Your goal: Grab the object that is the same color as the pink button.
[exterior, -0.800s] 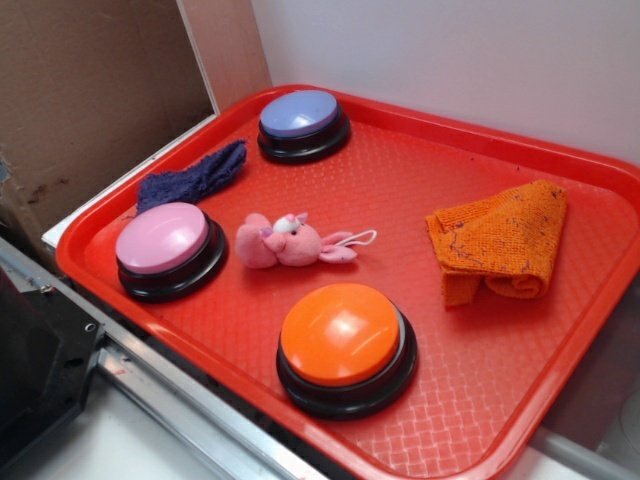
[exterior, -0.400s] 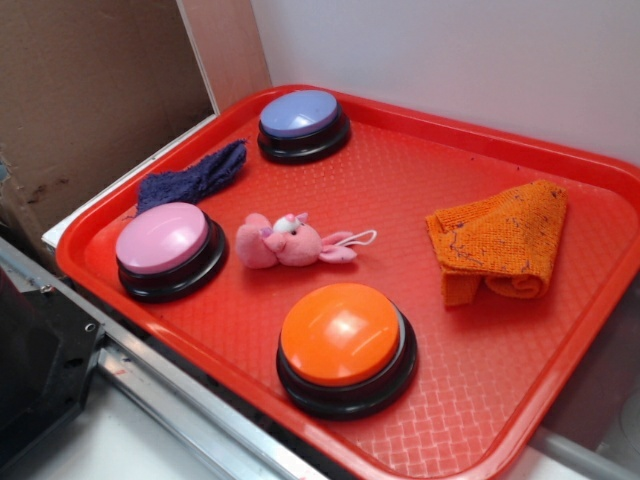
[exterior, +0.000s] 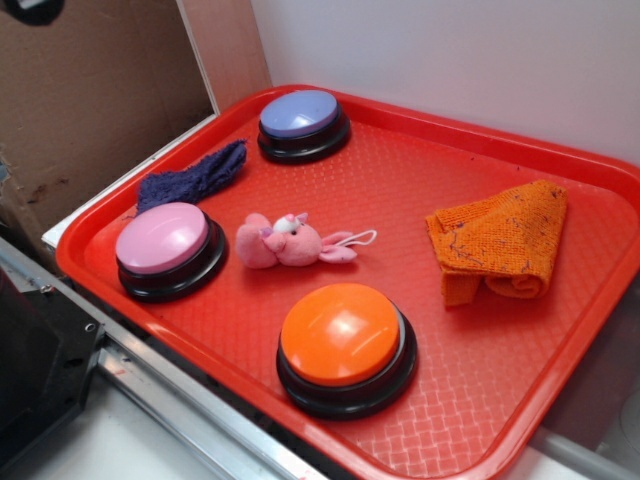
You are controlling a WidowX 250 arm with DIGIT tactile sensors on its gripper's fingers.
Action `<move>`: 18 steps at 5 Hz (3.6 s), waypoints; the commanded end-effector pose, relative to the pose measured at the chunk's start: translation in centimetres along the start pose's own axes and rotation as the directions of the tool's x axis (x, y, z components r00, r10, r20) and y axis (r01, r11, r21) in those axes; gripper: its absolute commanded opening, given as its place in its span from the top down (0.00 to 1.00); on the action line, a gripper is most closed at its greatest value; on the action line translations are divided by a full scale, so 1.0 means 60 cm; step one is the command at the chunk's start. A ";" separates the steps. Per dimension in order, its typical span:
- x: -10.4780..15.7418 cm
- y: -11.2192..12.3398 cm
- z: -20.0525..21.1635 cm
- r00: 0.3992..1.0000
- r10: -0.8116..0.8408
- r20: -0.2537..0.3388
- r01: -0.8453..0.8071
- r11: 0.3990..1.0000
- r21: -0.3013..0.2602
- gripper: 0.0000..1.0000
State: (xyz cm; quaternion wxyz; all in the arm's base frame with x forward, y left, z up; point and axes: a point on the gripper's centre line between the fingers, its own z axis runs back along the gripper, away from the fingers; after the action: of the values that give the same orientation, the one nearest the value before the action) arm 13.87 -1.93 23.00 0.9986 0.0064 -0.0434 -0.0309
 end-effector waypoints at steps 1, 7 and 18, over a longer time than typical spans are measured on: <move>0.106 0.020 0.000 0.999 0.001 0.035 0.000 0.999 -0.034 0.00; 0.162 -0.028 -0.119 0.940 -0.339 0.033 0.339 0.927 -0.159 0.00; 0.086 -0.093 -0.383 0.675 -0.554 -0.487 0.560 0.815 -0.151 0.90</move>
State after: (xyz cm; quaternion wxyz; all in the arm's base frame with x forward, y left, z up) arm 21.20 -7.35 0.41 0.9126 0.0365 0.2400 -0.3289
